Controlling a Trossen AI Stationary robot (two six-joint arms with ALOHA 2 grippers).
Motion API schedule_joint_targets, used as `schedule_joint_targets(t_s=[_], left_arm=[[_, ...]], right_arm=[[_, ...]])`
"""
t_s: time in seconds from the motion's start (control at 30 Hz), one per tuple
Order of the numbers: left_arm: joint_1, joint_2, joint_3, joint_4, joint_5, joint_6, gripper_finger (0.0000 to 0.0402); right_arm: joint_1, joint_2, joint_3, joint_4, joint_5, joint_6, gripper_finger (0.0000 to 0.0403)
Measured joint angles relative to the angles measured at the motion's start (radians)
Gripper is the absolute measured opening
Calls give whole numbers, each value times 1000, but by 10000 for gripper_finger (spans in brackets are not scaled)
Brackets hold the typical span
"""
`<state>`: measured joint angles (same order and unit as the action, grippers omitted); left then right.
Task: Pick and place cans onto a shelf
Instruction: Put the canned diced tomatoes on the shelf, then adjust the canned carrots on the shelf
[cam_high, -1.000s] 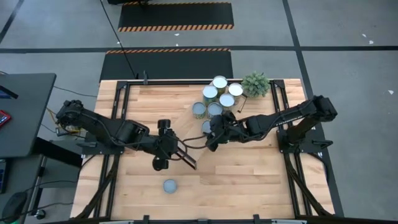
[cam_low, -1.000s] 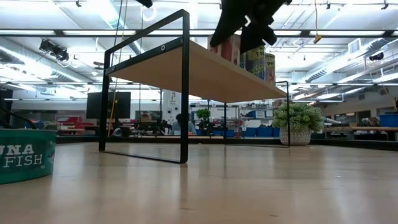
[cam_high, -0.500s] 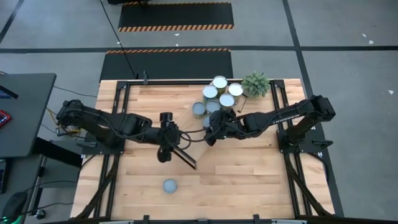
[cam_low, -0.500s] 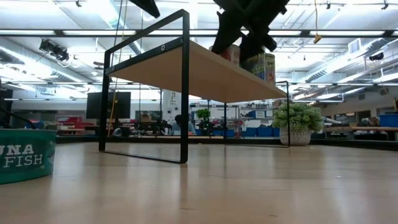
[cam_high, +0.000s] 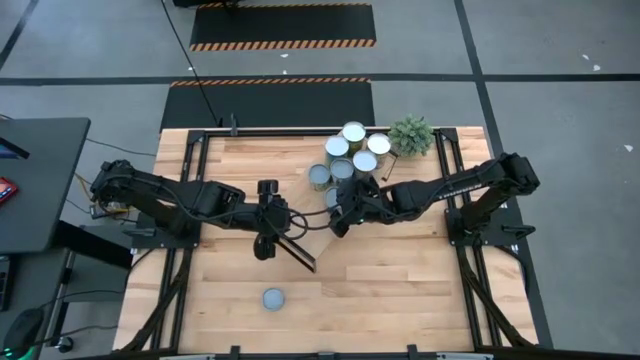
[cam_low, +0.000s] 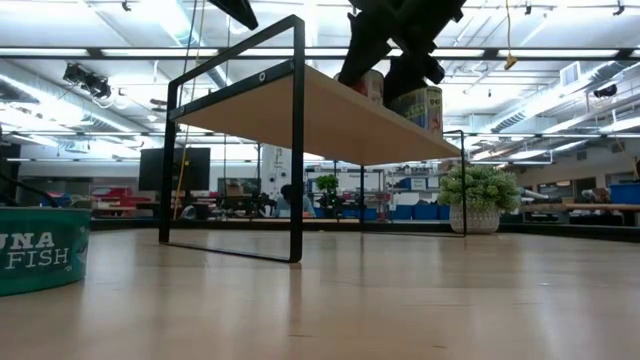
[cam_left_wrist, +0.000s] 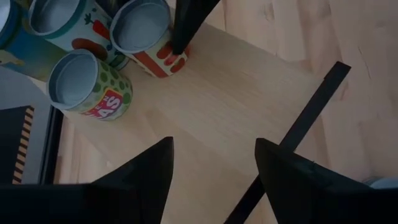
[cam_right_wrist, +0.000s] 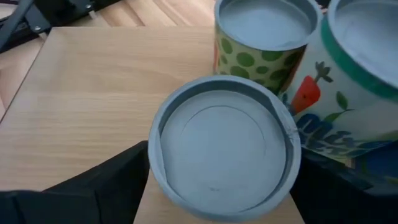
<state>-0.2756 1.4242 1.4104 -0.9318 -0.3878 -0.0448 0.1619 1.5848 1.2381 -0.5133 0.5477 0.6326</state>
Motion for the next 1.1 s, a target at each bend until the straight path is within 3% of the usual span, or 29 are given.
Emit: schedule_joint_targets(t_s=[0.2,0.43,0.7,1.1], left_arm=[[9,0,0,0,6,15,231],[53,0,0,22,152,21,228],[74,-26,0,44,165,57,199],[241,-38,0,83,202,152,173]], right_arm=[[19,0,0,-4,0,3,365],[27,-8,1,-7,-15,3,366],[34,-43,2,-40,-19,4,366],[36,-133,2,-61,4,2,366]])
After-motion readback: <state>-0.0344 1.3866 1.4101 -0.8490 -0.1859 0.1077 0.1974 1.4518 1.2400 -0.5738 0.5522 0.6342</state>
